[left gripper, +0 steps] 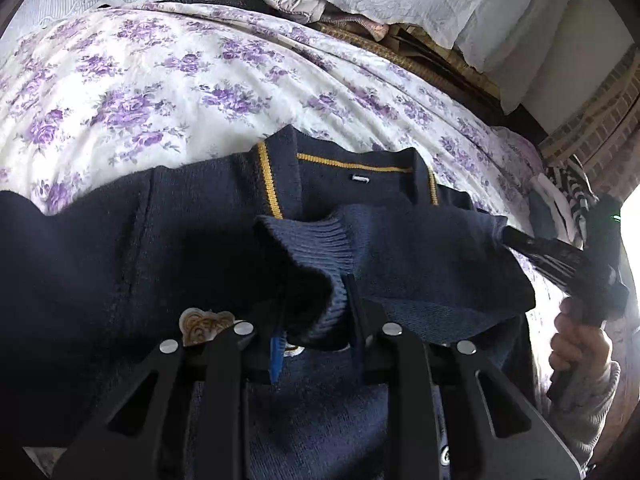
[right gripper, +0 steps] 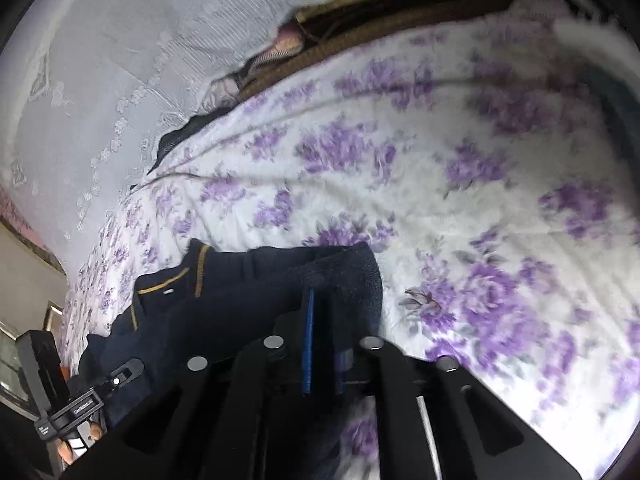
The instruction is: Fold small clothes
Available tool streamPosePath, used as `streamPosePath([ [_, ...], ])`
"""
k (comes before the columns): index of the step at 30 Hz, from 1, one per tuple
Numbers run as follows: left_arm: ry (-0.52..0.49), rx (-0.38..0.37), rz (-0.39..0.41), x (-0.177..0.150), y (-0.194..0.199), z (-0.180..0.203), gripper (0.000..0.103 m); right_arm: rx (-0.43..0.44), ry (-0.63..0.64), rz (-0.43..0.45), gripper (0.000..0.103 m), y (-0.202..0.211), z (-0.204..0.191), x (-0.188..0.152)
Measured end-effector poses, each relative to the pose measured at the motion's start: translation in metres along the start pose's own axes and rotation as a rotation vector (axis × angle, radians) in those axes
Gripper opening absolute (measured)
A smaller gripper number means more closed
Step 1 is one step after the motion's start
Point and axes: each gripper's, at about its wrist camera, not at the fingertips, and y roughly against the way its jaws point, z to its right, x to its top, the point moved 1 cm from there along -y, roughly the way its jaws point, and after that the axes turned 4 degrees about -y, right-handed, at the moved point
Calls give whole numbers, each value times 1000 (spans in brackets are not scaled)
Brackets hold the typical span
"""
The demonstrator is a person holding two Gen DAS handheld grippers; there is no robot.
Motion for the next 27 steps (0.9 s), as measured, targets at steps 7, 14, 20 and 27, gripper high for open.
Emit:
streamPosePath([
  [7,33,-20,-21,-1,-2,-2,27,-93,122,-39,12,2,-6,-51],
  [14,49,-9,-1,-10,17,-4,27,-93,224,122,15,34,-38,-55],
  [20,104,20,36,-32,60,-29,30,-151,402,-7,35,-6,-59,-80],
  [27,304,34,204,-68,151,-112,46,-59,187,127,39,29,-33,-57],
])
